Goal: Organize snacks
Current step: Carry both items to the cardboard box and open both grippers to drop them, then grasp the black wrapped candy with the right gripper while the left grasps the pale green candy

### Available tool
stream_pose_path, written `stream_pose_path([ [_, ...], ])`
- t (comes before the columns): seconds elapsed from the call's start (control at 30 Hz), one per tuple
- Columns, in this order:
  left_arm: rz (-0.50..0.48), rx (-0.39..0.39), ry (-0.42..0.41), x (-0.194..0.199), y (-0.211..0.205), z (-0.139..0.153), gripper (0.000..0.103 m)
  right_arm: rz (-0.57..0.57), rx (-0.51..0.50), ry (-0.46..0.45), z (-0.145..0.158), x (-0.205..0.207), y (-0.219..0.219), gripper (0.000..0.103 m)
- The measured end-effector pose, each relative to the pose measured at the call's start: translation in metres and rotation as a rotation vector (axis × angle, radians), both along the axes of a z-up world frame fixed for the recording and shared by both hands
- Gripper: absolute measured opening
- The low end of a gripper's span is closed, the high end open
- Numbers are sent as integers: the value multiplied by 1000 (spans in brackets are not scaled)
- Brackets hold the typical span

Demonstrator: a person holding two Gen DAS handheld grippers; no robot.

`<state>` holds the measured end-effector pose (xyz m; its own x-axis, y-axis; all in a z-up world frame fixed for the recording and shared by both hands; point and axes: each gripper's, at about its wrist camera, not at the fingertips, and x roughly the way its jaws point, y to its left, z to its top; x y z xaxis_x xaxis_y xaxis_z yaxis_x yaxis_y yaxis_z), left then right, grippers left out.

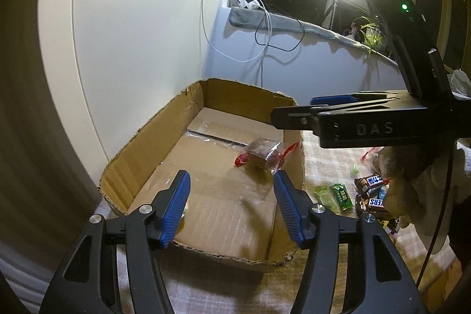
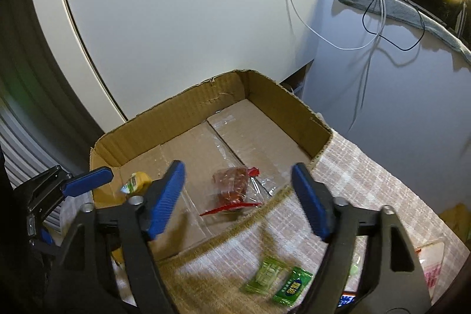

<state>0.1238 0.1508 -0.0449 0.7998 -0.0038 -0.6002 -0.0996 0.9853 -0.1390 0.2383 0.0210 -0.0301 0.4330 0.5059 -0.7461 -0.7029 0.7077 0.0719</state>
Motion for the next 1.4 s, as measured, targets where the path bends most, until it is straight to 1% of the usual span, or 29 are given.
stream_pose_path([
  [0.2, -5, 1, -13, -8, -8, 6, 58, -19, 15, -9, 10, -10, -29, 81],
  [0.37, -27, -8, -17, -11, -21, 7, 58, -46, 11, -21, 18, -25, -67, 81],
  [0.5, -53, -10, -17, -12, -35, 8, 58, -68, 12, -16, 17, -39, -101, 81],
  [0.7, -95, -9, -12, -11, -59, 6, 58, -107, -17, -3, 4, -61, -145, 81],
  [0.83, -121, -7, 0, -9, -74, 3, 58, -145, -57, 9, -13, -74, -177, 81],
  [0.97, -153, -7, 22, -3, -90, -4, 58, -172, -66, 40, -29, -81, -201, 81],
  [1.03, -170, -1, 35, 2, -99, -8, 55, -176, -64, 58, -35, -84, -209, 80],
  [1.07, -177, 3, 43, 4, -103, -9, 50, -174, -64, 66, -39, -85, -211, 80],
  [1.1, -187, 6, 54, 8, -108, -12, 45, -170, -65, 73, -41, -86, -212, 74],
  [1.13, -192, 6, 62, 10, -110, -14, 43, -163, -69, 83, -45, -88, -213, 67],
  [1.2, -199, 6, 81, 17, -116, -19, 35, -149, -82, 102, -54, -89, -213, 60],
  [1.23, -205, 8, 91, 20, -119, -22, 34, -147, -85, 107, -58, -89, -212, 55],
  [1.3, -208, 13, 107, 25, -123, -26, 33, -140, -90, 126, -66, -89, -210, 50],
  [1.4, -210, 21, 131, 32, -128, -33, 33, -136, -89, 147, -75, -87, -207, 47],
])
